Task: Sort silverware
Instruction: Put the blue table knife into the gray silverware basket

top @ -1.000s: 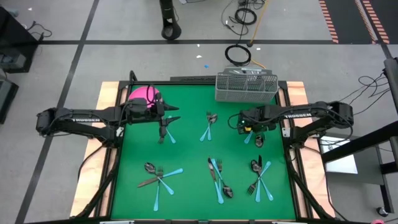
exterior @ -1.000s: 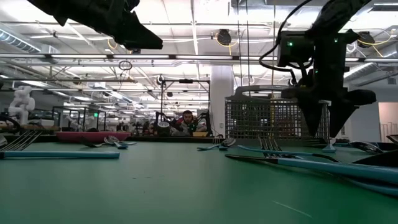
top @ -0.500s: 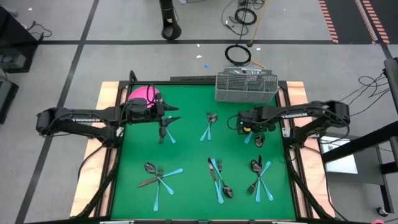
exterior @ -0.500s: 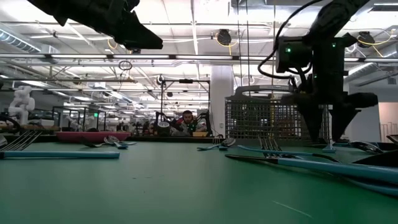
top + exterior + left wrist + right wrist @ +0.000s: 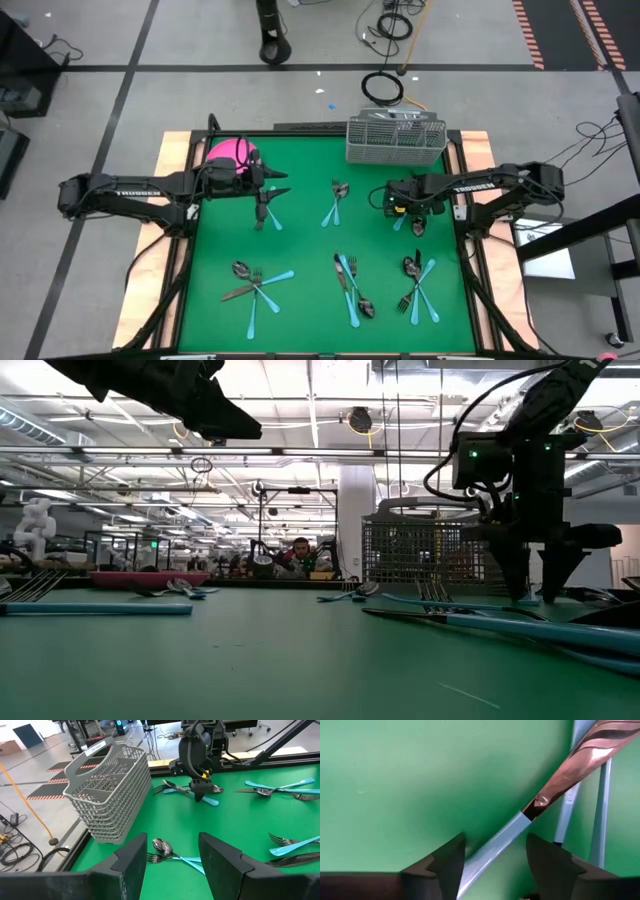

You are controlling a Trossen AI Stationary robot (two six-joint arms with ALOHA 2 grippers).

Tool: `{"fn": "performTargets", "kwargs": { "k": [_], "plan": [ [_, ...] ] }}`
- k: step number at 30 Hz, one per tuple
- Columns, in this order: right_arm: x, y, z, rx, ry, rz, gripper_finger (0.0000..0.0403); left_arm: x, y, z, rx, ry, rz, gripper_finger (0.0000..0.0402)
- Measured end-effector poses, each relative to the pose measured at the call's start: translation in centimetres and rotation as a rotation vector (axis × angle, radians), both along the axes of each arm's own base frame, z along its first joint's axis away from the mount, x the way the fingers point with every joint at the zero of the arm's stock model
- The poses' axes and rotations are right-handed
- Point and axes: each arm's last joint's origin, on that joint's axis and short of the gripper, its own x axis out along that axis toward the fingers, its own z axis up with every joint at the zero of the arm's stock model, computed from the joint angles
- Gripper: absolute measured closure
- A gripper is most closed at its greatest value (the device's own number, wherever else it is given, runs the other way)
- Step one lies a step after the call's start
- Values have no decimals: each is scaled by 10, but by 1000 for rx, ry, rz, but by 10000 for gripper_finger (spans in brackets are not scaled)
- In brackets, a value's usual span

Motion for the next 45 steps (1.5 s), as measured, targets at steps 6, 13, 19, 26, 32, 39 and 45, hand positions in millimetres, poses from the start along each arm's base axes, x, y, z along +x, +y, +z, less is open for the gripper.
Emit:
{"fn": "performTargets", "kwargs": {
  "k": [6, 13, 19, 26, 32, 39, 45],
  "plan": [
    [0, -1, 6, -40, -20, -6, 301, 0, 0, 0, 1, -3, 0, 221],
    [0, -1, 7, -51, -22, -4, 392, 0, 0, 0, 1, -3, 0, 221],
    [-3, -1, 15, -78, -71, -13, 390, 0, 0, 0, 1, -3, 0, 221],
    [-8, 6, 42, -150, -215, -19, 392, 0, 0, 0, 1, 1, 0, 221],
    [-2, 18, 84, -269, -444, 43, 393, 0, 0, 0, 8, 2, -2, 221],
    [9, 18, 155, -739, -563, 291, 394, 0, 0, 0, 9, -2, -2, 221],
    [5, -2, 181, -1170, -230, 245, 394, 0, 0, 0, 2, -4, 0, 221]
  ]
}}
